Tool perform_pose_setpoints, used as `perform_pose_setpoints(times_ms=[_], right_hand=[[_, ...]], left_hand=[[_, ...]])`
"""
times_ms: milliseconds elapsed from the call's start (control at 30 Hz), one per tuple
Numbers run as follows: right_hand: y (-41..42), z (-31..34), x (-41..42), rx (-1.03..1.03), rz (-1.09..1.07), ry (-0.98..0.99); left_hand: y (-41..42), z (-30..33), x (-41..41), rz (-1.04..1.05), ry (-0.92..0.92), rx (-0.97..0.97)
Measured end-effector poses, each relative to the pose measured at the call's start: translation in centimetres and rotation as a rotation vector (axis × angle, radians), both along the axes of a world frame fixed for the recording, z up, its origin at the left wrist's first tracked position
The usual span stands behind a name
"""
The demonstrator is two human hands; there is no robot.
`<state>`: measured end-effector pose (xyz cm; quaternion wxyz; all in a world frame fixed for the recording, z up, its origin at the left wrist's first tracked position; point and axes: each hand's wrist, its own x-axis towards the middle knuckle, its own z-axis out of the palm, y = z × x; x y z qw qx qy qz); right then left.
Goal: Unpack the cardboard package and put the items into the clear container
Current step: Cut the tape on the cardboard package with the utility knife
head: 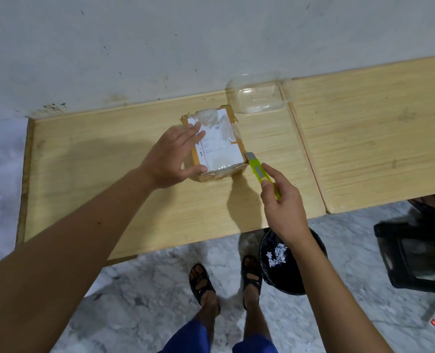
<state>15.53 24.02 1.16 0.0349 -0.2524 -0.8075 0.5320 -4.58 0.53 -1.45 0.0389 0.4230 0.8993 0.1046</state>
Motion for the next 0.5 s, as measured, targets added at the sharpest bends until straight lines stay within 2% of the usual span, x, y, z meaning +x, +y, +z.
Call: perform_pose_setpoints(times_ms=[100, 267, 367, 500], right_hand=[[0.0, -0.1, -0.3, 0.006, -0.02, 0.004], [-0.1, -0.4, -0.5, 0.006, -0.075, 0.005], [-0.1, -1.1, -1.0, -0.028, -0.149, -0.008], [-0.7, -1.3, -2.1, -0.048, -0.169, 0.004]], left_hand=[[1.6, -0.4, 2.0, 0.164, -0.042, 0.04], [5.8, -0.5, 4.2, 0.401, 0.026, -0.139], [6.5, -0.3, 4.5, 0.407, 0.144, -0.215], [4.3, -1.0, 2.4, 0.218, 0.144, -0.048]])
